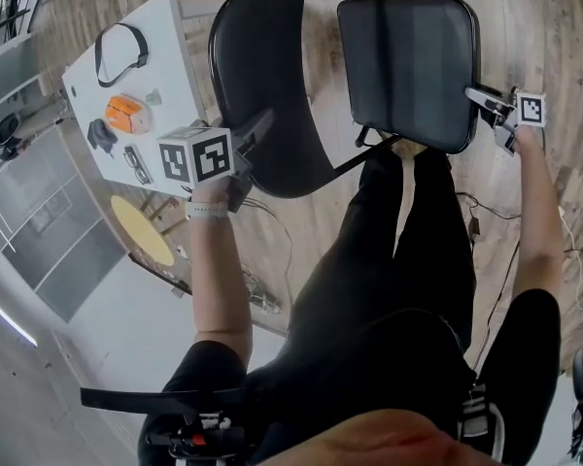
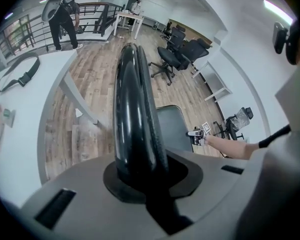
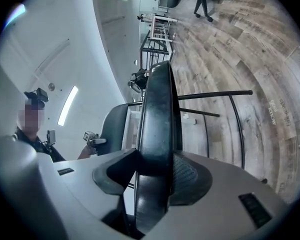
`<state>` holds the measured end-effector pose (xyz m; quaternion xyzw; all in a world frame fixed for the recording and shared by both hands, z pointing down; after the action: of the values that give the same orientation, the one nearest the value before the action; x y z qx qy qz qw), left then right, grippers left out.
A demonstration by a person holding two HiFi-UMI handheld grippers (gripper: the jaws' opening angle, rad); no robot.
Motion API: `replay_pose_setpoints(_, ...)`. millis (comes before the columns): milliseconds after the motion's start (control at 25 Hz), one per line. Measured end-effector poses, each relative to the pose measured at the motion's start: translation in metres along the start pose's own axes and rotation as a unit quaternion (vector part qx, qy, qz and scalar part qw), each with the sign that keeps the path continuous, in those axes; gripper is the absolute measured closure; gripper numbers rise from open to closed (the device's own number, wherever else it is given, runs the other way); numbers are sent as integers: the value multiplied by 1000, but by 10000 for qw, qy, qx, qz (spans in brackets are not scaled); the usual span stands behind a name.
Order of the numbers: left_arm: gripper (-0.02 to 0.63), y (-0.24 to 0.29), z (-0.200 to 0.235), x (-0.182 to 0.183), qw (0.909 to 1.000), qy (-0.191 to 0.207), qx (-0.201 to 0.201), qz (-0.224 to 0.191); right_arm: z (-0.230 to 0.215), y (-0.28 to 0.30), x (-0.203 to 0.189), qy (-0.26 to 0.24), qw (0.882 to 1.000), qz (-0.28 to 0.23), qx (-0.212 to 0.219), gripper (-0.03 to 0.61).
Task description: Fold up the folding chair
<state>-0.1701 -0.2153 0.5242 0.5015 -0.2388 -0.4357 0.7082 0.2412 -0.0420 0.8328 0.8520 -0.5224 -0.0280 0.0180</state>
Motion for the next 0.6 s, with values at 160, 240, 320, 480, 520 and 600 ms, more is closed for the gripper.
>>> replay_pose_setpoints(160, 560, -20, 15, -2, 10000, -27, -9, -33, 39, 30, 2, -111, 9988, 104, 472, 408)
replay_pose_setpoints(240, 560, -32, 27, -4, 10000, -16, -5, -36, 52, 50, 1, -290, 9979, 207, 533, 420)
replay_pose_setpoints(320, 560, -43, 38, -6, 10000, 10, 11, -36, 70, 74, 0, -343, 9967, 257, 696, 440)
replay_pose_setpoints(480, 560, -63, 50, -5, 10000, 40, 41, -45, 109, 120, 2, -262, 9927, 299, 1135, 482)
replay_pose_setpoints(520, 560, -67, 55, -5, 10000, 25, 48, -51, 115, 131, 2, -307, 9922, 330, 1165, 488)
replay_pose_setpoints(600, 560, -74, 66, -8, 10000, -15, 51, -63, 125, 152, 2, -502, 9920, 420, 1082, 488)
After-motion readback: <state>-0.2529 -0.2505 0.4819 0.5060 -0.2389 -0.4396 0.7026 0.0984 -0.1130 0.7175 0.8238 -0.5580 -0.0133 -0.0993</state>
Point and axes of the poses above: the fingertips, and each gripper's own axes: y forward along the fingers, z to its left, x out of its top, the point moved 7 cm from there along -y, backward along the fingers, and after that the axes turned 5 degrees about z, right-handed, at the moved point
